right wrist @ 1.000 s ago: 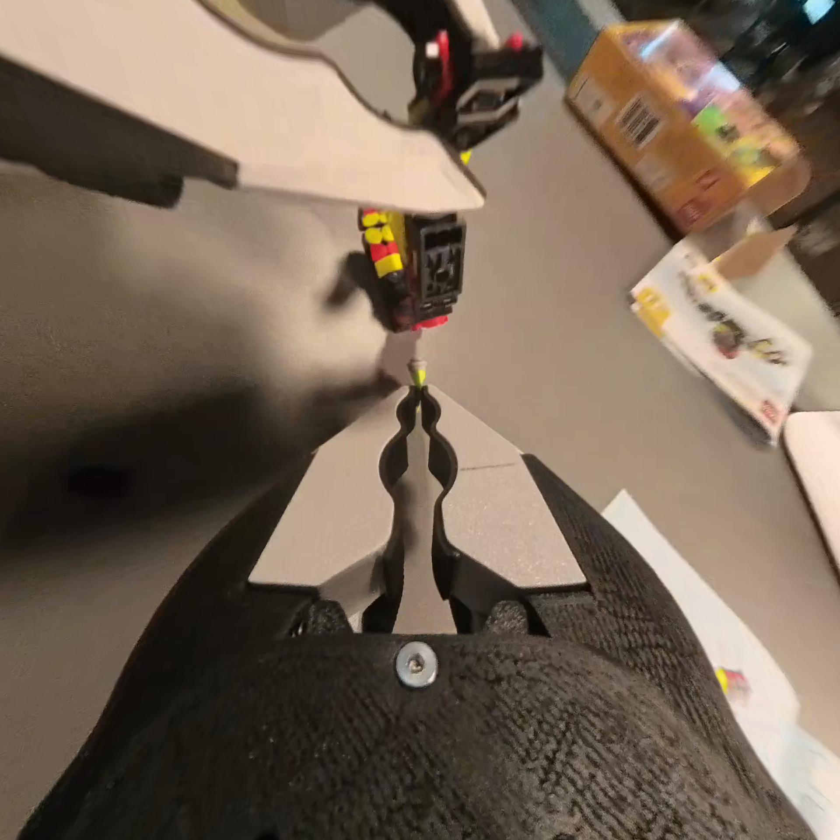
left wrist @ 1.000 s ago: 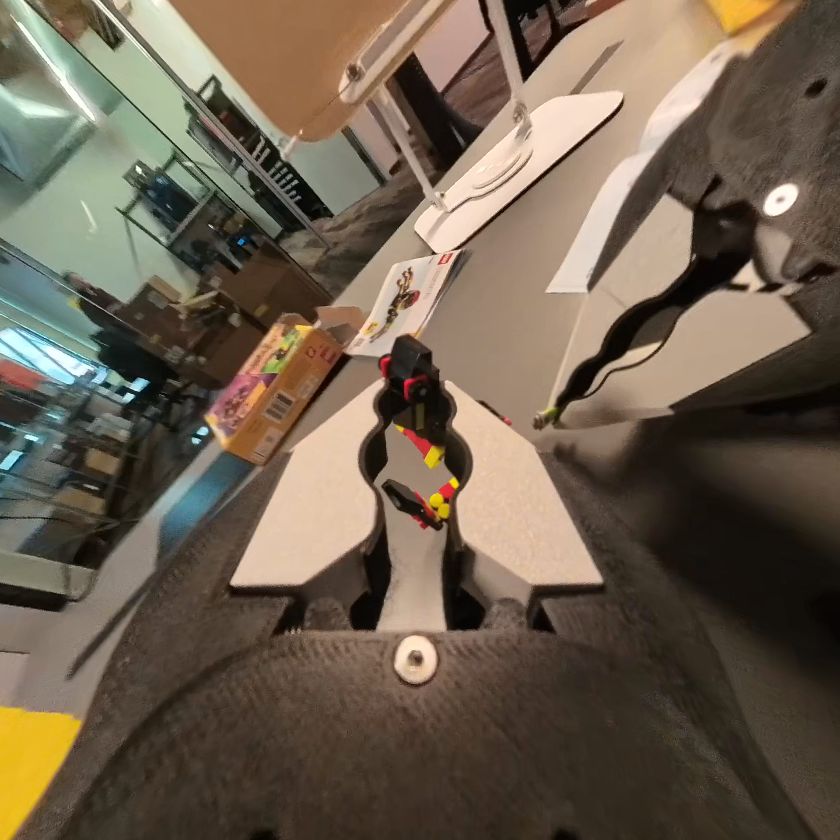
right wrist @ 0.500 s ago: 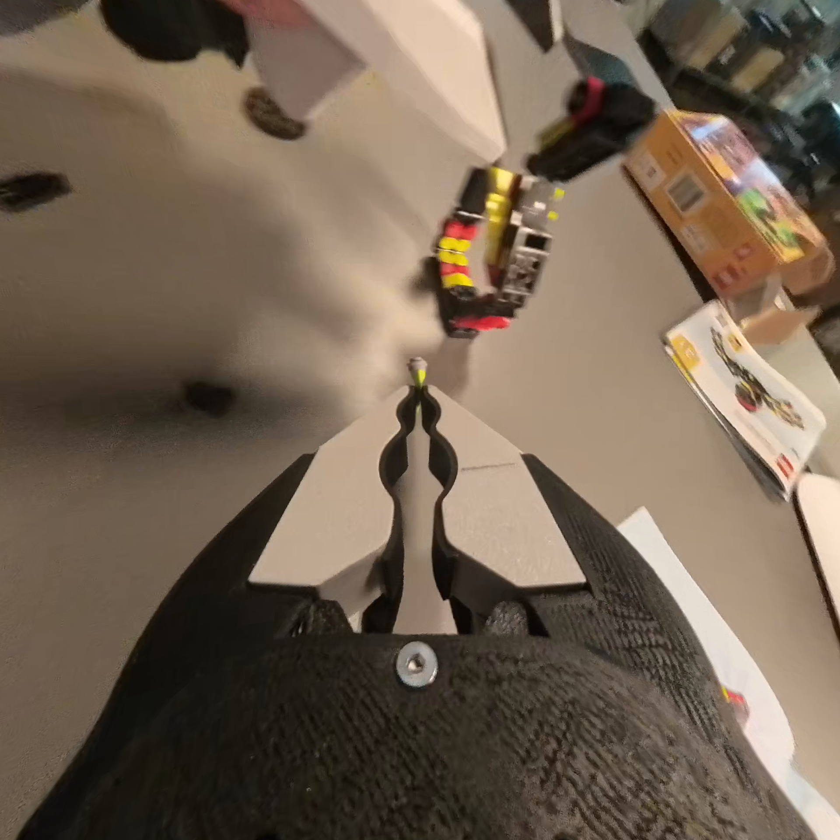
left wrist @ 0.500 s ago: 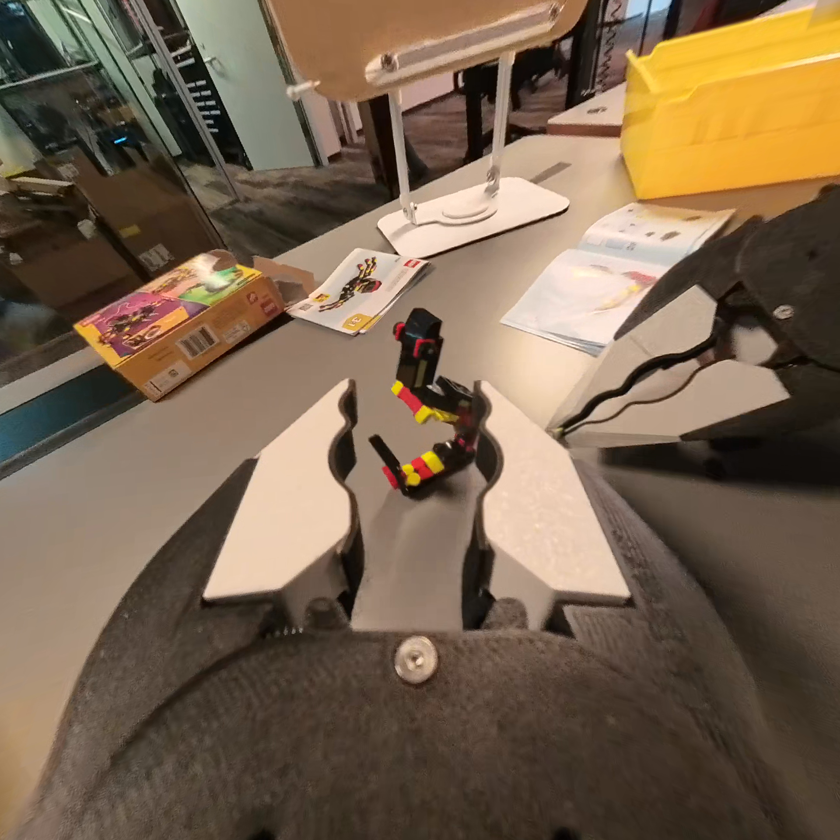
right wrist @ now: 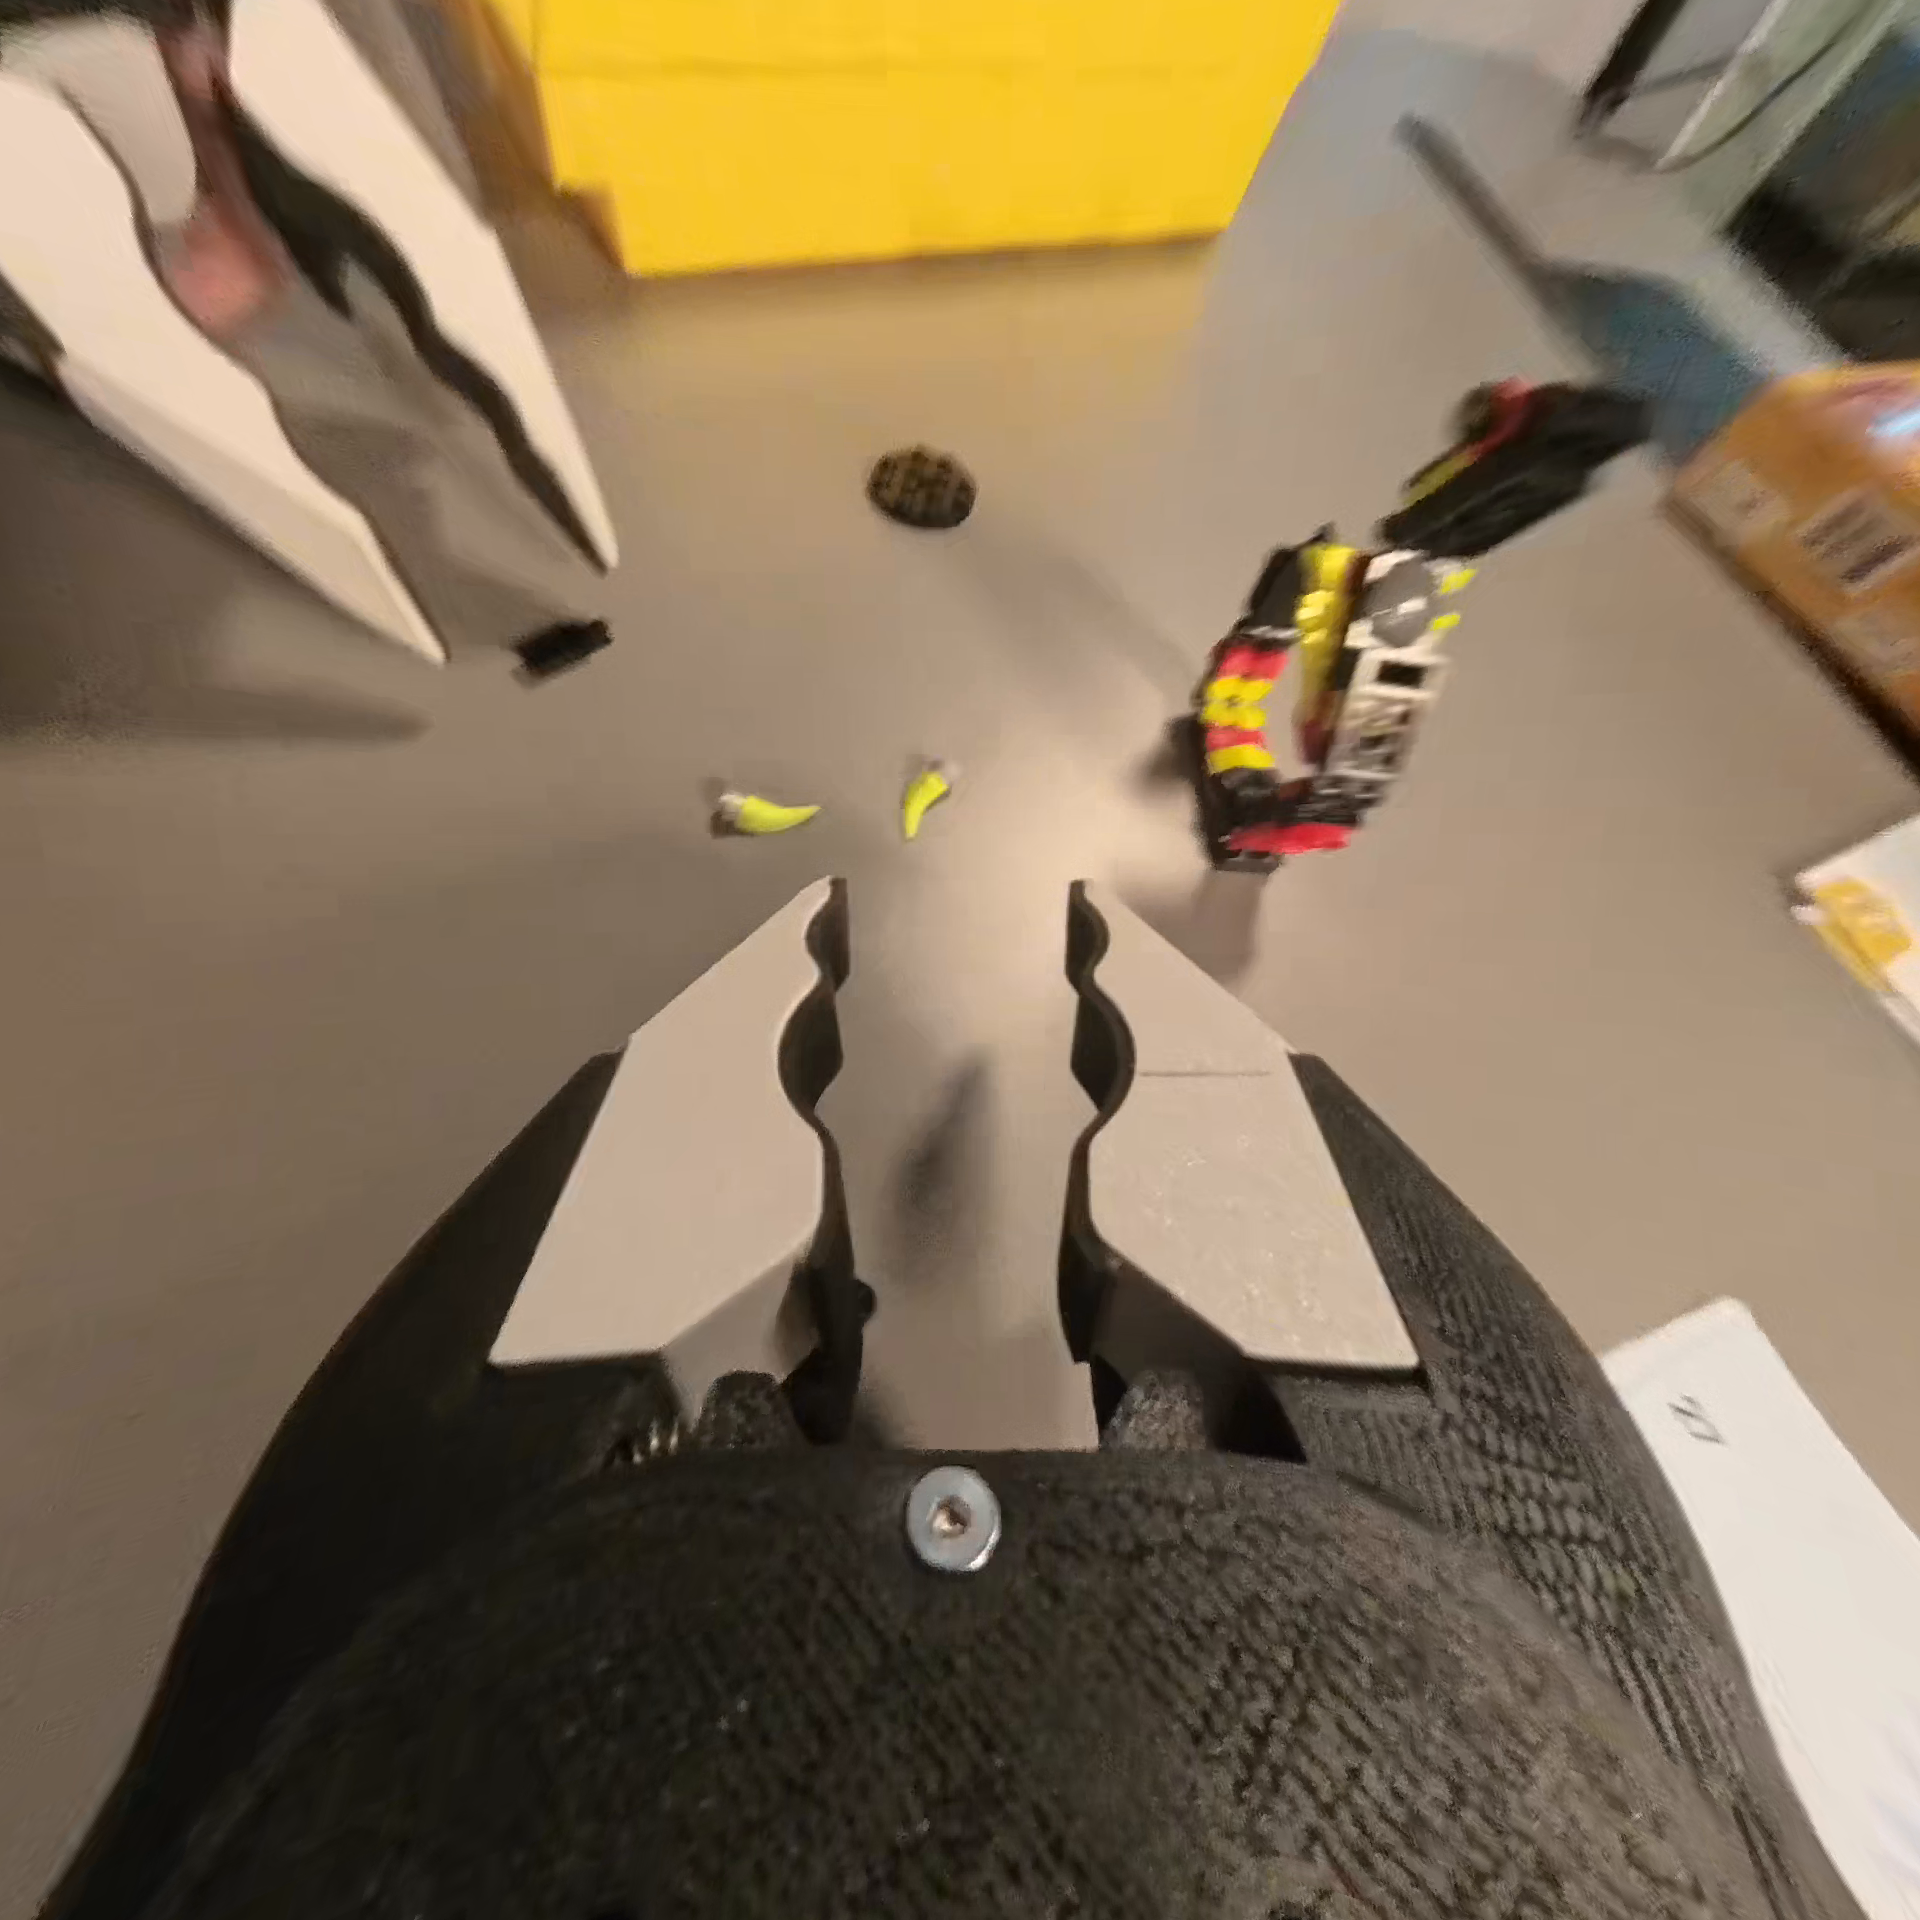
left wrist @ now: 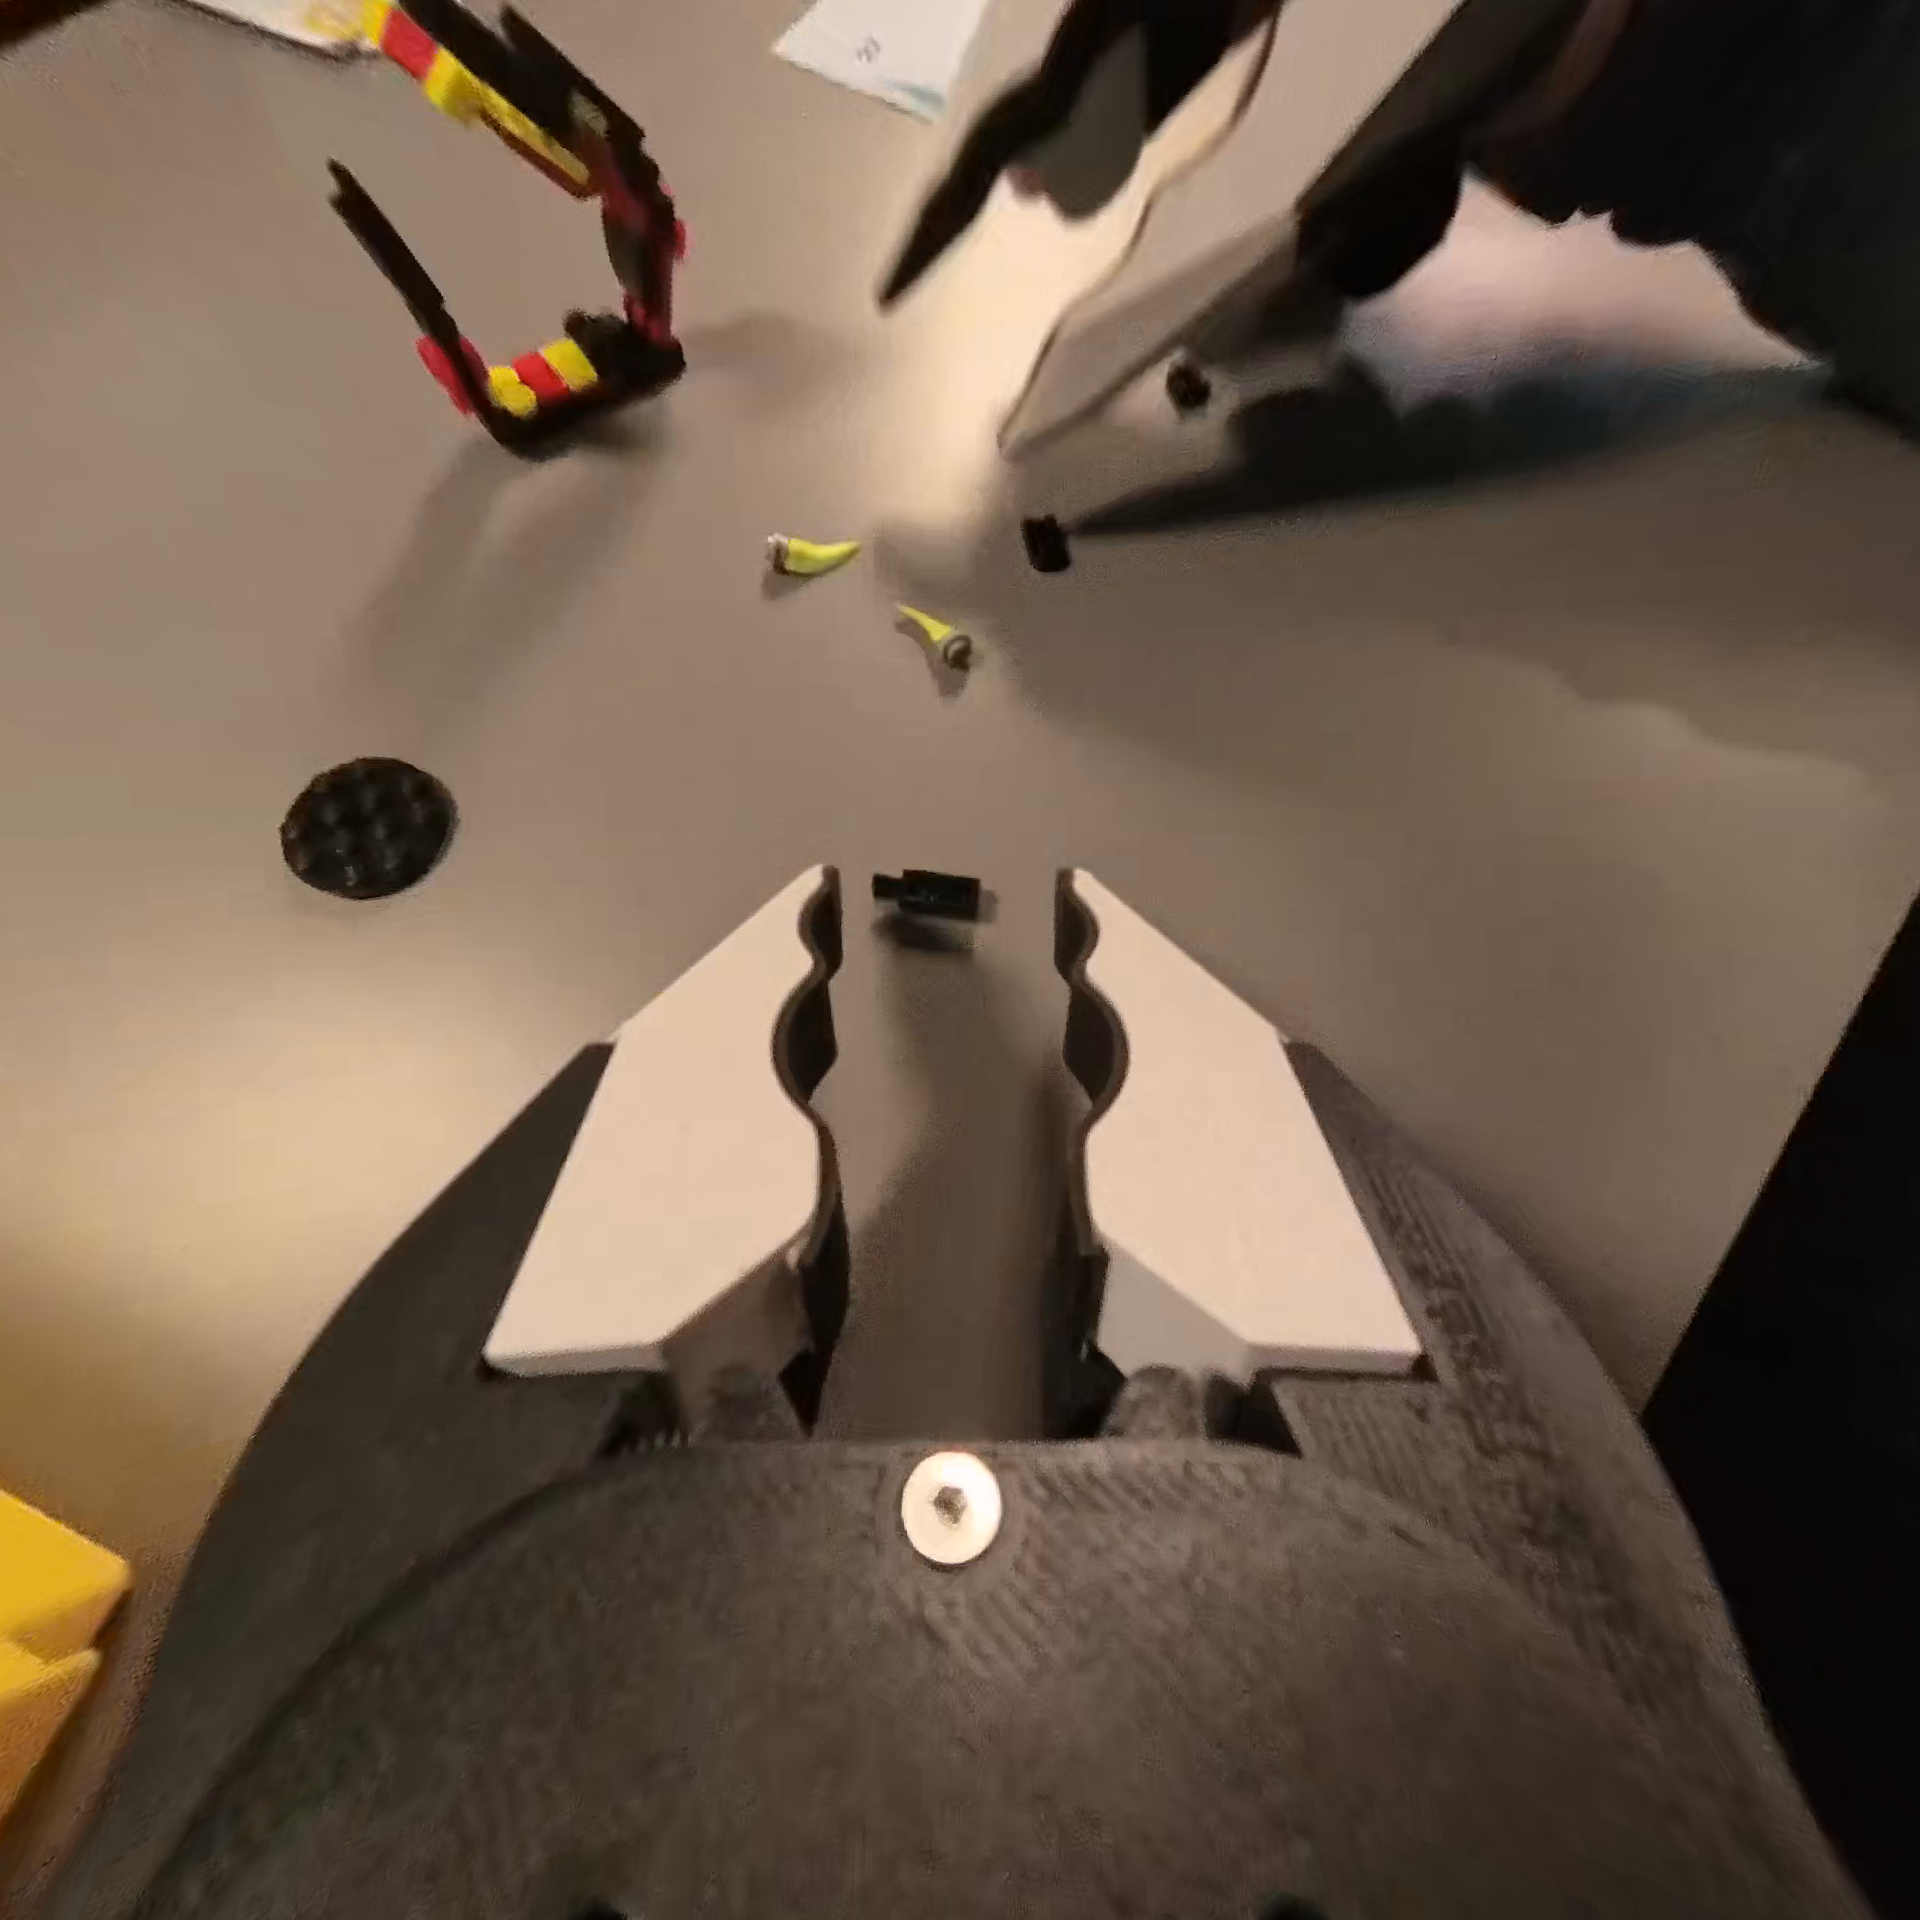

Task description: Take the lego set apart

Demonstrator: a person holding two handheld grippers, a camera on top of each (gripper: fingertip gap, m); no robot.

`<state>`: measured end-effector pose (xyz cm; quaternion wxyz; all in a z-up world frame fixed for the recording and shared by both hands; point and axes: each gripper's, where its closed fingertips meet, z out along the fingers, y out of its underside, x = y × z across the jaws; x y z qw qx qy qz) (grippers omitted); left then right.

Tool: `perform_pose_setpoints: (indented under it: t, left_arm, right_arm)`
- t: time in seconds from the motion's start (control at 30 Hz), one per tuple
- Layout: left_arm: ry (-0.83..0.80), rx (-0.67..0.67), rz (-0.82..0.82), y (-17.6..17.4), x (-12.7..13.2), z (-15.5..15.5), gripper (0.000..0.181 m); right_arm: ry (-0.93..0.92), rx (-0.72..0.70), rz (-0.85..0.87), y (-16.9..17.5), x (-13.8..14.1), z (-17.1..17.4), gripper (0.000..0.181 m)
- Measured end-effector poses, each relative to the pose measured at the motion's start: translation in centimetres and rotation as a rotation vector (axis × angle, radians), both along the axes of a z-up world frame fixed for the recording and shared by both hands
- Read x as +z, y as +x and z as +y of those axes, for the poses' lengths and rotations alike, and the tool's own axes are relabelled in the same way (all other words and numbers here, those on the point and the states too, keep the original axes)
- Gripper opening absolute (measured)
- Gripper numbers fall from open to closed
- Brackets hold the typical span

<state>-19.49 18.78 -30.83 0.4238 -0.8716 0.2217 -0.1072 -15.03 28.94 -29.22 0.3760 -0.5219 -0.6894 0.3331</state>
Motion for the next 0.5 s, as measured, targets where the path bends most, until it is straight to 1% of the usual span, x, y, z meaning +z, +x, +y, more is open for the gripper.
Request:
perform_pose_setpoints:
  t: [0.1, 0.2, 0.27, 0.37, 0.4, 0.43, 0.47, 0.5]
  left_arm:
    - [-0.029, 0.005, 0.047, -0.2, -1.4, 0.1, 0.038]
    - [-0.028, 0.009, 0.044, -0.2, -1.3, 0.6, 0.029]
    - [-0.041, 0.002, 0.026, -0.1, -1.4, 0.7, 0.023]
    - [-0.075, -0.002, 0.017, -0.2, -1.4, 0.7, 0.021]
    - [-0.086, -0.004, 0.042, -0.3, -1.4, 0.7, 0.021]
    - [-0.071, 0.010, 0.096, -0.7, -1.1, 0.8, 0.021]
    - [-0.005, 0.034, 0.136, -1.0, 0.1, 1.0, 0.021]
    - [0.087, 0.081, 0.134, -1.5, 2.5, 1.3, 0.021]
  right_arm:
    - [0.084, -0.085, 0.163, 1.5, 2.0, 2.3, 0.039]
    - [0.147, -0.169, 0.291, 3.6, 3.8, 4.3, 0.034]
    - [0.158, -0.210, 0.346, 4.8, 4.6, 5.0, 0.033]
    - [0.170, -0.250, 0.386, 5.8, 5.1, 5.9, 0.031]
    - [0.169, -0.261, 0.395, 6.0, 5.3, 6.1, 0.031]
    - [0.171, -0.272, 0.406, 6.1, 5.4, 6.4, 0.031]
    - [0.172, -0.281, 0.416, 6.3, 5.6, 6.6, 0.031]
    - [0.175, -0.293, 0.425, 6.4, 5.7, 6.8, 0.030]
